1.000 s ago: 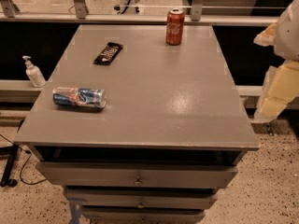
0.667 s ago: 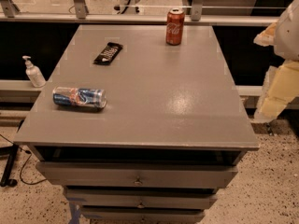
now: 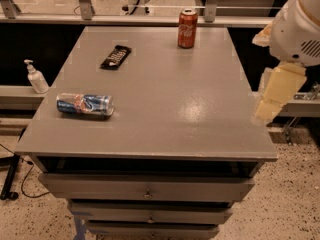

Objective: Place redbull can upright

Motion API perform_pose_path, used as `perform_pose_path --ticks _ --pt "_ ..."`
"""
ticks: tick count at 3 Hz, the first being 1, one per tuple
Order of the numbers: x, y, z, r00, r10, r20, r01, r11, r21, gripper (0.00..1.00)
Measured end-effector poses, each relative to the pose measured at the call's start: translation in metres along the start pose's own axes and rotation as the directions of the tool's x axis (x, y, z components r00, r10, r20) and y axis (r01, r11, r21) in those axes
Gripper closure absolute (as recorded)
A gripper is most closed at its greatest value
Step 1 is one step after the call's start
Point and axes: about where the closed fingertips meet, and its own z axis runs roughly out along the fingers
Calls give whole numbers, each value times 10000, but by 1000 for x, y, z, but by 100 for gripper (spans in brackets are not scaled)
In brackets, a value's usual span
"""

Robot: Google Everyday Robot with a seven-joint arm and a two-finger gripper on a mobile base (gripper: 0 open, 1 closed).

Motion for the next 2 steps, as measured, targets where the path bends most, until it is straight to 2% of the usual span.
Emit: perform_pose_path --ticks 1,2 --pt "-44 -1 28 9995 -162 273 166 9997 -160 0" --pt "-99 -3 65 9983 -335 472 351 9988 -335 0"
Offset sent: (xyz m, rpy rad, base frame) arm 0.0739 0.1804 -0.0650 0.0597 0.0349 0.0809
